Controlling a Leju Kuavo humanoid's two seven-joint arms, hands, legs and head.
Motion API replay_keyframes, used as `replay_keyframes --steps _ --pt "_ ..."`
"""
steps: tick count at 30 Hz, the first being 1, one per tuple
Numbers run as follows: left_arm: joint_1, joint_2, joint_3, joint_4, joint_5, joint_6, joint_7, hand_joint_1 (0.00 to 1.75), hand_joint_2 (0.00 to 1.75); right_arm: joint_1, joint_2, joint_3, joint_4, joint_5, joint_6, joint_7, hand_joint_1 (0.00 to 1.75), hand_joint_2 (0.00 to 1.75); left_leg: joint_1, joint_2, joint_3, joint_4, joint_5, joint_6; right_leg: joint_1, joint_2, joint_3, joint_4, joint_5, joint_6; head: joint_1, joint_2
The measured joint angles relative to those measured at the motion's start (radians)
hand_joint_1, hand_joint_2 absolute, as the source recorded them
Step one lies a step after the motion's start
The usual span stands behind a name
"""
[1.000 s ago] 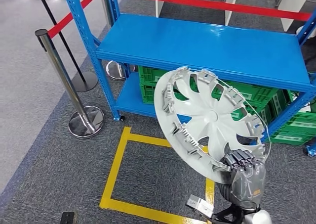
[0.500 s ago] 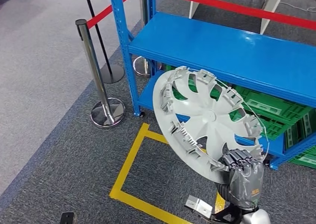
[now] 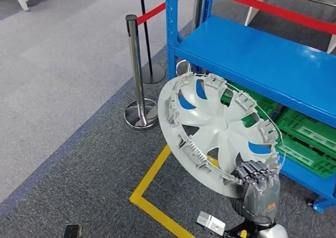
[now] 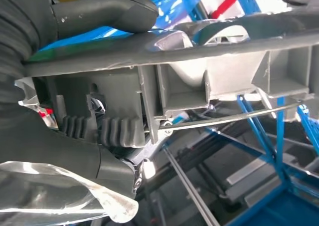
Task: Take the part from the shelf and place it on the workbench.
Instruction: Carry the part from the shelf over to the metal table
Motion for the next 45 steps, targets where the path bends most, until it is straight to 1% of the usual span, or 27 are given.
replay_keyframes --steps 1,3,5,7,8,9,11,13,14,16,18,20,21,22,23,25,27,29,31,33,35,37,38,40,42,44,45 --pt "0.002 0.001 0.000 0.000 0.000 0.000 0.001 0.00 1.75 0.000 0.000 0.000 0.000 0.000 0.000 0.000 1.75 1.75 -0.001 0.007 -0.004 0.005 -0.003 -0.005 0.000 -0.012 0.001 -0.001 0.002 -0.006 -0.001 0.000" --pt "0.003 0.002 0.000 0.000 -0.001 0.000 0.003 0.00 1.75 0.000 0.000 0.000 0.000 -0.001 0.000 0.000 1.75 1.75 -0.003 0.054 -0.031 0.063 -0.038 -0.015 -0.003 -0.040 0.003 -0.005 0.004 -0.018 -0.007 0.000" --pt "0.001 0.001 0.000 0.000 -0.001 0.000 0.005 0.00 1.75 0.001 0.000 0.000 0.000 -0.002 0.000 0.000 1.75 1.75 -0.001 0.103 -0.088 0.191 -0.103 -0.023 0.001 -0.071 0.005 -0.005 0.002 -0.025 -0.012 0.000" --pt "0.001 0.001 0.000 0.000 -0.001 0.000 0.006 0.00 1.75 0.002 0.000 0.000 0.000 -0.001 0.000 0.000 1.75 1.75 0.003 0.114 -0.129 0.285 -0.133 -0.025 0.004 -0.100 0.005 -0.005 -0.001 -0.027 -0.012 0.000" --pt "0.002 0.001 0.000 0.000 -0.001 0.000 0.006 0.00 1.75 0.002 0.000 0.000 0.000 -0.001 0.000 -0.001 1.75 1.75 0.003 0.116 -0.125 0.280 -0.120 -0.024 0.005 -0.113 0.007 -0.005 -0.003 -0.028 -0.012 0.000" --pt "0.003 0.000 0.000 0.000 -0.001 0.000 0.007 0.00 1.75 0.002 0.000 0.000 0.000 0.000 0.000 -0.001 1.75 1.75 0.003 0.121 -0.101 0.235 -0.090 -0.021 0.006 -0.125 0.010 -0.005 -0.005 -0.027 -0.012 0.000" --pt "0.002 0.001 0.000 0.000 -0.002 0.000 0.008 0.00 1.75 0.002 0.000 0.000 0.000 0.000 0.000 -0.001 1.75 1.75 -0.007 0.162 -0.028 0.098 -0.031 -0.007 0.009 -0.148 0.018 -0.005 -0.013 -0.022 -0.012 0.000" --pt "-0.001 0.001 0.000 0.000 -0.004 0.000 0.009 0.00 1.75 0.003 0.000 0.000 0.000 0.001 0.000 0.000 1.75 1.75 -0.019 0.198 0.012 0.016 -0.015 0.005 0.013 -0.169 0.023 -0.006 -0.019 -0.013 -0.011 0.000" --pt "-0.001 0.001 0.000 0.000 -0.004 0.000 0.009 0.00 1.75 0.003 0.000 0.001 0.000 0.002 0.000 0.000 1.75 1.75 -0.023 0.200 0.013 0.009 -0.020 0.009 0.015 -0.180 0.024 -0.007 -0.020 -0.009 -0.010 0.000" --pt "0.003 0.000 0.000 0.000 -0.004 0.000 0.009 0.00 1.75 0.003 0.000 0.002 0.000 0.004 0.000 0.001 1.75 1.75 -0.020 0.178 0.013 -0.001 -0.017 0.016 0.015 -0.189 0.028 -0.008 -0.027 -0.001 -0.009 0.000" --pt "0.004 0.001 0.001 0.000 -0.004 0.000 0.009 0.00 1.75 0.003 0.000 0.002 0.000 0.005 0.000 0.003 1.75 1.75 -0.013 0.155 0.017 -0.012 -0.012 0.026 0.013 -0.144 0.010 0.036 -0.060 0.005 -0.006 0.000" --pt "0.000 0.000 0.001 0.000 -0.005 0.001 0.010 0.00 1.75 0.004 -0.003 0.003 0.000 0.006 0.000 0.005 1.75 1.75 -0.009 0.131 0.019 -0.015 -0.010 0.033 0.011 -0.086 -0.052 0.157 -0.117 0.008 -0.001 0.000" --pt "-0.001 -0.001 0.001 0.000 -0.007 0.002 0.010 0.00 1.75 0.004 -0.006 0.003 0.000 0.007 0.000 0.007 1.75 1.75 -0.009 0.117 0.019 -0.014 -0.010 0.034 0.012 -0.076 -0.089 0.222 -0.137 0.009 0.001 0.000" --pt "-0.001 -0.002 0.001 0.000 -0.009 0.005 0.010 0.00 1.75 0.005 -0.009 0.005 0.000 0.008 0.000 0.010 1.75 1.75 -0.009 0.103 0.020 -0.014 -0.011 0.035 0.012 -0.071 -0.116 0.264 -0.141 0.010 0.001 0.000" --pt "-0.001 -0.004 0.001 0.000 -0.010 0.010 0.008 0.00 1.75 0.006 -0.013 0.007 0.000 0.008 0.000 0.014 1.75 1.75 -0.008 0.089 0.022 -0.013 -0.011 0.035 0.012 -0.070 -0.127 0.268 -0.123 0.011 0.001 0.000" --pt "-0.001 -0.005 0.002 0.000 -0.012 0.019 0.001 0.00 1.75 0.008 -0.018 0.014 -0.001 0.010 0.000 0.021 1.75 1.75 -0.006 0.059 0.026 -0.010 -0.014 0.031 0.007 -0.056 -0.095 0.167 -0.042 0.013 0.001 0.000" --pt "-0.001 -0.004 0.002 0.000 -0.013 0.023 -0.006 0.00 1.75 0.014 -0.021 0.022 -0.006 0.016 0.000 0.025 1.75 1.75 -0.006 0.033 0.022 -0.001 -0.018 0.022 -0.001 -0.004 -0.046 0.052 0.009 0.015 0.001 0.000" --pt "0.001 -0.003 0.002 0.000 -0.015 0.024 -0.011 0.00 1.75 0.025 -0.023 0.031 -0.015 0.021 0.000 0.027 1.75 1.75 -0.004 0.010 0.011 0.006 -0.017 0.011 -0.004 0.026 -0.028 0.017 0.009 0.009 0.000 0.000" --pt "0.006 -0.002 0.002 0.000 -0.016 0.024 -0.012 0.00 1.75 0.031 -0.024 0.040 -0.021 0.023 0.000 0.028 1.75 1.75 0.000 -0.004 0.005 0.007 -0.015 0.000 -0.002 0.005 -0.022 0.012 0.010 -0.004 0.000 0.000" --pt "0.008 -0.001 0.002 0.000 -0.016 0.024 -0.012 0.00 1.75 0.035 -0.025 0.046 -0.026 0.023 0.000 0.030 1.75 1.75 -0.002 0.039 -0.010 0.044 -0.037 -0.011 -0.002 -0.024 -0.013 0.005 0.011 -0.018 -0.006 0.000" --pt "0.008 -0.001 0.002 0.000 -0.016 0.024 -0.012 0.00 1.75 0.041 -0.026 0.049 -0.034 0.024 0.000 0.035 1.75 1.75 -0.001 0.098 -0.060 0.151 -0.093 -0.021 0.001 -0.057 -0.007 0.001 0.009 -0.028 -0.012 0.000" --pt "0.009 -0.001 0.002 0.000 -0.018 0.024 -0.012 0.00 1.75 0.045 -0.026 0.056 -0.038 0.028 0.000 0.041 1.75 1.75 0.004 0.113 -0.112 0.263 -0.133 -0.026 0.005 -0.087 -0.004 0.001 0.006 -0.031 -0.012 0.000" --pt "0.011 -0.001 0.002 0.000 -0.019 0.023 -0.012 0.00 1.75 0.047 -0.027 0.061 -0.039 0.031 0.000 0.044 1.75 1.75 0.006 0.114 -0.119 0.278 -0.129 -0.026 0.007 -0.101 -0.003 0.001 0.004 -0.032 -0.013 0.000" --pt "0.014 -0.001 0.002 0.000 -0.023 0.022 -0.011 0.00 1.75 0.050 -0.029 0.070 -0.041 0.037 0.000 0.053 1.75 1.75 0.004 0.125 -0.077 0.195 -0.071 -0.019 0.009 -0.126 0.003 0.001 -0.001 -0.031 -0.013 0.000" --pt "0.012 0.001 0.002 0.000 -0.028 0.021 -0.009 0.00 1.75 0.053 -0.033 0.079 -0.046 0.044 0.000 0.066 1.75 1.75 -0.009 0.174 -0.011 0.064 -0.024 -0.004 0.012 -0.147 0.009 0.001 -0.007 -0.027 -0.012 0.000" --pt "0.011 0.002 0.002 0.000 -0.033 0.020 -0.005 0.00 1.75 0.055 -0.037 0.086 -0.049 0.052 0.000 0.080 1.75 1.75 -0.023 0.206 0.015 0.007 -0.018 0.007 0.015 -0.167 0.013 -0.001 -0.012 -0.018 -0.013 0.000" --pt "0.011 0.003 0.002 0.000 -0.035 0.020 -0.003 0.00 1.75 0.056 -0.039 0.090 -0.050 0.056 0.000 0.087 1.75 1.75 -0.026 0.199 0.013 0.003 -0.018 0.011 0.016 -0.178 0.015 -0.004 -0.013 -0.013 -0.013 0.000"
